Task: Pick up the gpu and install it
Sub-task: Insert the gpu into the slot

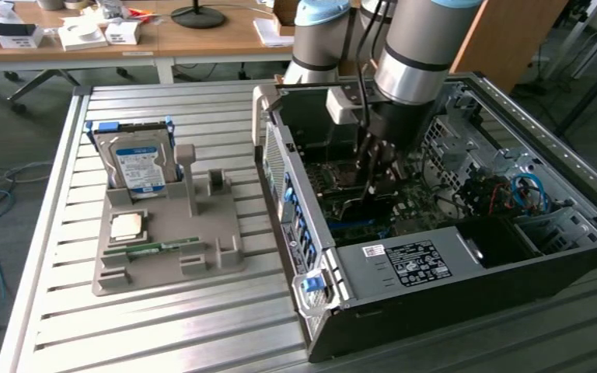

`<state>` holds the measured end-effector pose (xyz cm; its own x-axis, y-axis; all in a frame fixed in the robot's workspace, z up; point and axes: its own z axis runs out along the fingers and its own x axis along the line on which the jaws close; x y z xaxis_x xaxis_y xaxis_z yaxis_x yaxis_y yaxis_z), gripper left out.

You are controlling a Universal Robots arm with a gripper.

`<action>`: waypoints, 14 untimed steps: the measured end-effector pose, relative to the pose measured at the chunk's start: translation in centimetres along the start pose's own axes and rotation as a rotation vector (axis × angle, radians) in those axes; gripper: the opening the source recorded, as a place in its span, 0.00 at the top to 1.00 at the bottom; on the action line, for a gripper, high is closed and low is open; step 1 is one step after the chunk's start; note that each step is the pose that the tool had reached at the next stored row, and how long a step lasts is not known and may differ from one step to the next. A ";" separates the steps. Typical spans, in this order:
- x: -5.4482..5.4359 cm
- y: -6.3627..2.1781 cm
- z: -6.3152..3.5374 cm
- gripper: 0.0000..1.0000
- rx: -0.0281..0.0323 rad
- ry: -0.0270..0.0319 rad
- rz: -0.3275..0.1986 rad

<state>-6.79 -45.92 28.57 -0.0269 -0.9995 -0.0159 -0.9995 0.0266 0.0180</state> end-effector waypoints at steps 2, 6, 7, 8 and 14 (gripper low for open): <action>0.0 0.01 -0.57 0.60 0.0000 0.0001 0.000; 0.0 0.03 -1.67 0.60 0.0001 0.0000 0.000; -0.1 0.04 -1.92 0.60 0.0000 0.0001 0.000; -0.1 0.04 -2.15 0.60 0.0001 0.0000 0.000; -0.1 0.07 -3.50 0.60 0.0001 0.0000 0.000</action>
<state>-6.79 -45.89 32.07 -0.0269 -0.9995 -0.0158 -0.9995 0.0266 0.0180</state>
